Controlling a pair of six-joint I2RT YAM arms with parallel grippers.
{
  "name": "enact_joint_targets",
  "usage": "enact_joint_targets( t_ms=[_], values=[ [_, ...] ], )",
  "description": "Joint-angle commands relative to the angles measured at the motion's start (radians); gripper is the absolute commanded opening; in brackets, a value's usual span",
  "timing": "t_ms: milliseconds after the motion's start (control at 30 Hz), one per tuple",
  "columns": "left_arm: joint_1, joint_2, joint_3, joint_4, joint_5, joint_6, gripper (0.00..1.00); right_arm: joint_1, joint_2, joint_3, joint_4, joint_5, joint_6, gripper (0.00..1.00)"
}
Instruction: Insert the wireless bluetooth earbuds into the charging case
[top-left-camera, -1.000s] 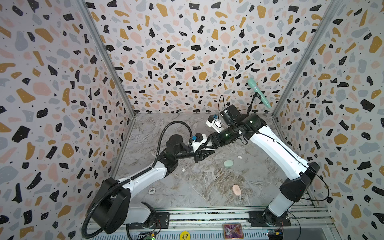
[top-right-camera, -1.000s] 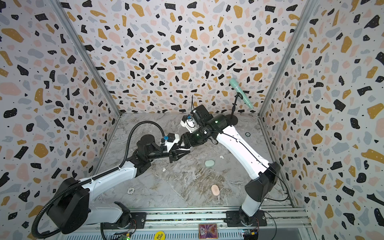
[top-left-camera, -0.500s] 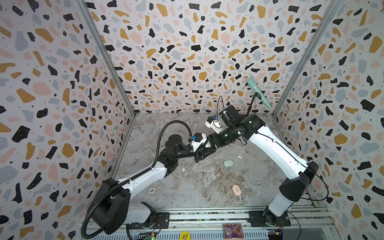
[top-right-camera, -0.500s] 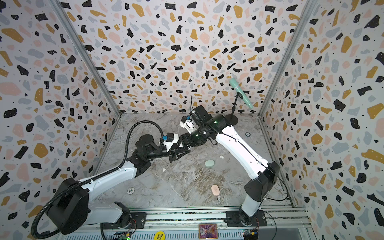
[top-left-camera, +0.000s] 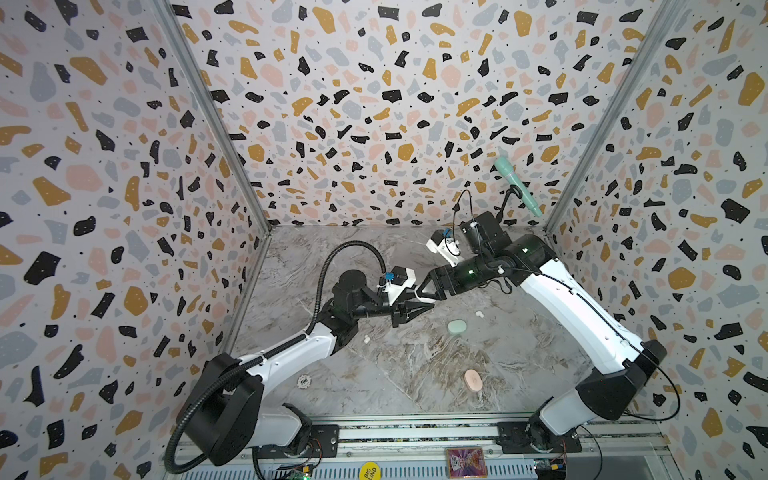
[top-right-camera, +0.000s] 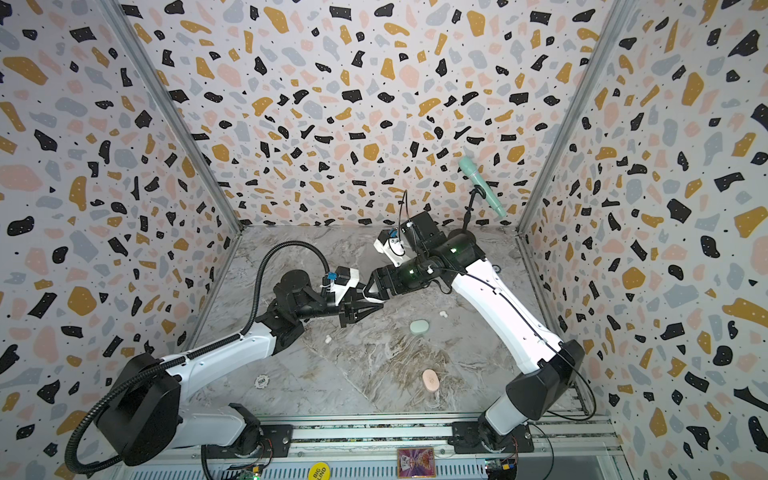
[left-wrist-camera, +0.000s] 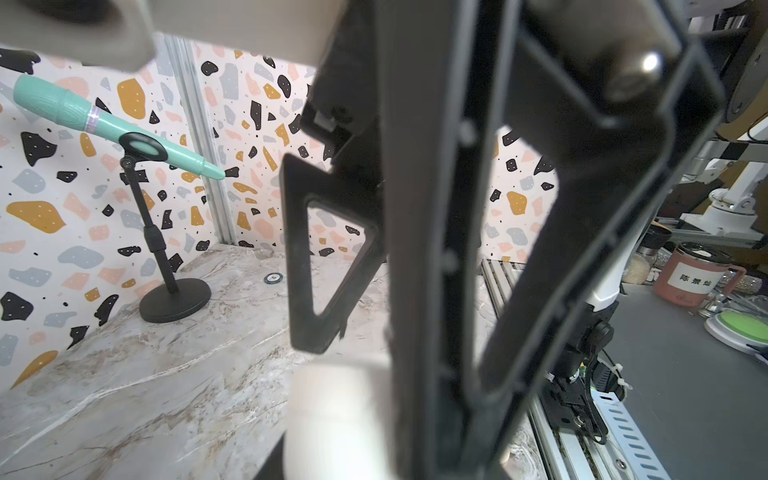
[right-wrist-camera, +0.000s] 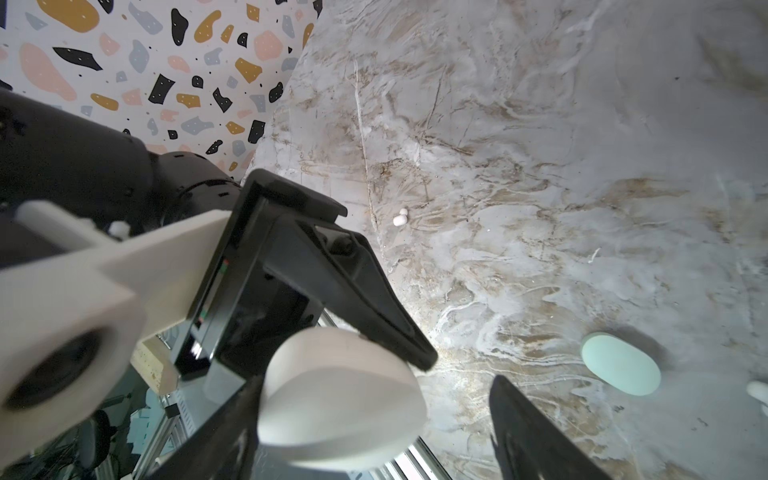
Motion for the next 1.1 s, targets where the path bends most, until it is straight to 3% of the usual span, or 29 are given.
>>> enact_joint_targets(
  t_ms=[0,167,533,767,1067],
  values=[
    [0.004,0.007,-0.011,0.09,0.046,-0.024,0.38,-0.012,-0.08,-0.05,0.022,0.062,-0.061,0.85],
    [0.004,0.012,-0.01,0.115,0.064,-0.046,0.37,-0.012,-0.14,-0.139,0.099,0.08,-0.091,0.85],
    [-0.01,0.03,-0.012,0.165,0.102,-0.094,0.36,-0.016,-0.17,-0.183,0.199,-0.062,-0.116,0.88],
    [-0.025,0.019,-0.015,0.156,0.028,-0.056,0.36,-0.017,-0.095,-0.131,0.143,-0.107,0.027,0.89],
    [-0.039,-0.028,-0.01,0.023,-0.102,0.087,0.37,-0.017,-0.077,-0.093,0.135,-0.064,0.234,0.85]
  ],
)
